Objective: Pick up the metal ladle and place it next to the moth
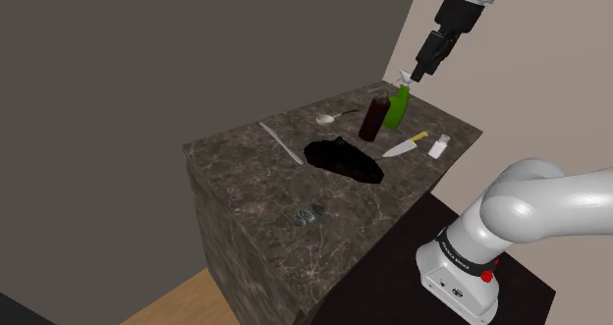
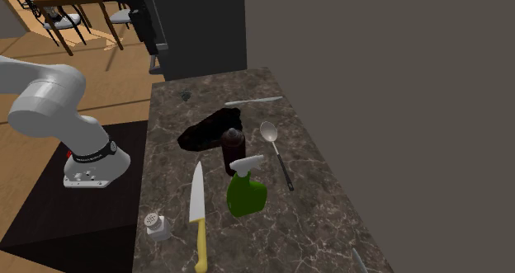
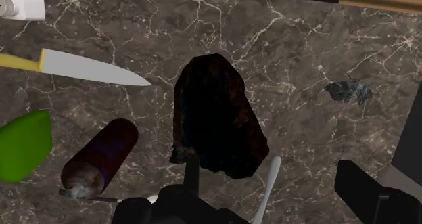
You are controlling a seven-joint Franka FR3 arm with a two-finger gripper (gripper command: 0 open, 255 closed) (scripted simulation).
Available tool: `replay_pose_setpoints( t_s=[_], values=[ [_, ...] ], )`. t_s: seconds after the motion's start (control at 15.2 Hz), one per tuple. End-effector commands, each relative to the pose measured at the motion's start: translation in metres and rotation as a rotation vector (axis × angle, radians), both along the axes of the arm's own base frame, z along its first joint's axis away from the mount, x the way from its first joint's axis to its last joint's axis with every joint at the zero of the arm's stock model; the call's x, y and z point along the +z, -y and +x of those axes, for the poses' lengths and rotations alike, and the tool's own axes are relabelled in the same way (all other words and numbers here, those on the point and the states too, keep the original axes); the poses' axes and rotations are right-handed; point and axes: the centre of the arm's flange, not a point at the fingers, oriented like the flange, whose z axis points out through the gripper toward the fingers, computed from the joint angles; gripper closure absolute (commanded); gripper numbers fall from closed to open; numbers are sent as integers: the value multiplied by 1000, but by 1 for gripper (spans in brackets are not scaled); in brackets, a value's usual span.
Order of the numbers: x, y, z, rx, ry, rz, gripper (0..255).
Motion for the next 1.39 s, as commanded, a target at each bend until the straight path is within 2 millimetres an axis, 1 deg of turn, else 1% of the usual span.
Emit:
replay_pose_setpoints(
  t_s=[0.0,0.26,0.59,0.99,1.32],
  values=[
    [0,0,0,0,0,0,0],
    [-35,34,17,161,11,-14,0],
    [-79,73,46,362,24,-31,0],
    [-130,112,91,603,39,-51,0],
    [-171,136,135,804,53,-68,0]
  ],
)
